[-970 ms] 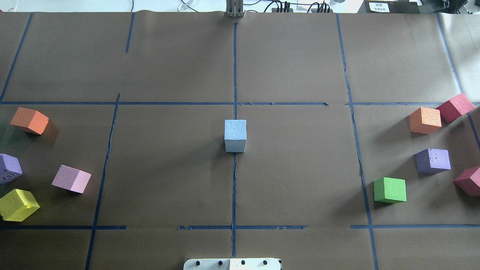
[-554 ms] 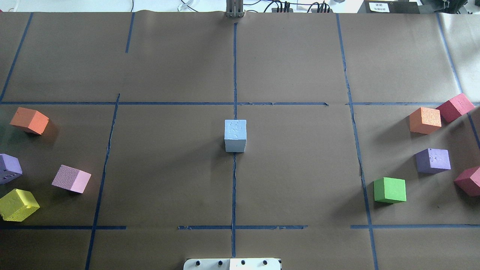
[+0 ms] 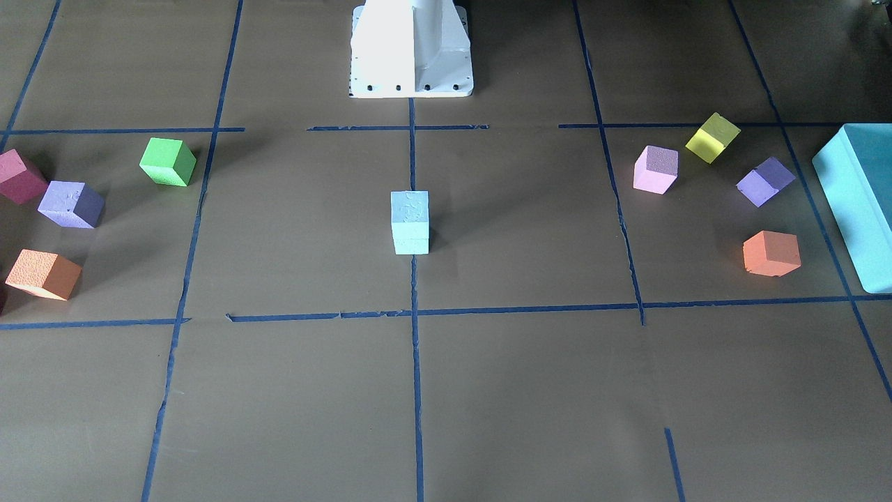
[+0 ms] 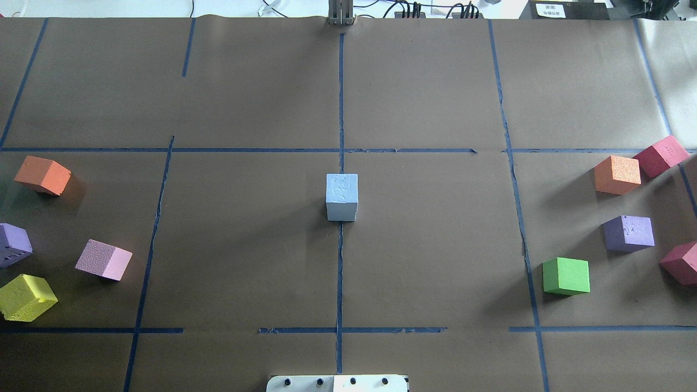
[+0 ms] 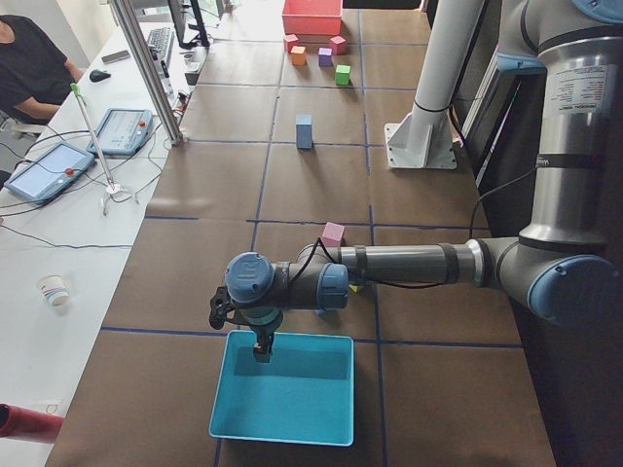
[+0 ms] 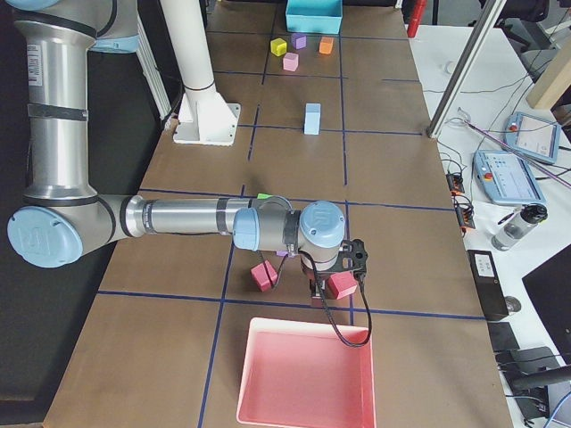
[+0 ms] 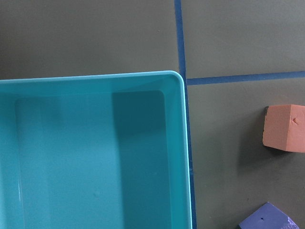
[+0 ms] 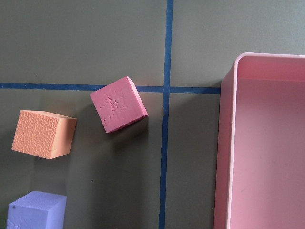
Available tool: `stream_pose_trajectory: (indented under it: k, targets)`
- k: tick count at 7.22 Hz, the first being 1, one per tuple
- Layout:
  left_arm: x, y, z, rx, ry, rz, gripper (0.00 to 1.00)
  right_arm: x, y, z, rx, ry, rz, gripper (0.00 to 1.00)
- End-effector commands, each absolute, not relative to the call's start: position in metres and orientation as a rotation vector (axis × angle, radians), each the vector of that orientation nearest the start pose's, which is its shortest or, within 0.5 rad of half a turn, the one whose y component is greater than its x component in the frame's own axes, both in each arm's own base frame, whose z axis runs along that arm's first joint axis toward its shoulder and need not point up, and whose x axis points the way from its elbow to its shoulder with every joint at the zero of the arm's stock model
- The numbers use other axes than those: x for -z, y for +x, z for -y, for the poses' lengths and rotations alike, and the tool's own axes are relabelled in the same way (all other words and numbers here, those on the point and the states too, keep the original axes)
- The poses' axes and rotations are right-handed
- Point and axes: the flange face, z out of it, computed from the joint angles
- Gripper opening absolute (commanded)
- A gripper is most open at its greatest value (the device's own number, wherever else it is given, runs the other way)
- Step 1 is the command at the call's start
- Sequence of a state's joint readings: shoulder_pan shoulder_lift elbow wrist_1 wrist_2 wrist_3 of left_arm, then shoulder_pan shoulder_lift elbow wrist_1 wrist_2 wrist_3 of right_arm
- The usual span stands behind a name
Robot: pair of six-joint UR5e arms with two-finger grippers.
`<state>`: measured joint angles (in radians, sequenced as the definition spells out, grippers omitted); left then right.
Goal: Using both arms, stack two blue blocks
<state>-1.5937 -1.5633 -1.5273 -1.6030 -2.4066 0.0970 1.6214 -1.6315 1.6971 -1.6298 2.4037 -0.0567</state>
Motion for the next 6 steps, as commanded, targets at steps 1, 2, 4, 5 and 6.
stream_pose_trajectory:
  k: [1, 2, 4, 5, 6]
  targets:
    - [-0.6772, -0.0709, 0.4851, -0.060, 0.030, -0.831, 1.00, -0.6278, 0.0831, 0.4618, 0.008, 0.050, 0.831, 1.00]
    - [-0.6764, -0.0709, 0.4859, -0.062, 0.032, -0.831, 1.00, -0.6288, 0.0831, 0.4610, 0.007, 0.048, 0.830, 1.00]
    - [-0.6781, -0.0725, 0.4859, -0.059, 0.028, -0.808, 1.00, -0.6295, 0.0838, 0.4602, 0.005, 0.047, 0.830, 1.00]
    - [-0.6791, -0.0734, 0.4858, -0.059, 0.027, -0.795, 1.00, -0.6295, 0.0839, 0.4603, 0.007, 0.049, 0.828, 1.00]
    - [-0.6799, -0.0735, 0.4857, -0.058, 0.026, -0.793, 1.00, -0.6309, 0.0837, 0.4587, 0.005, 0.044, 0.830, 1.00]
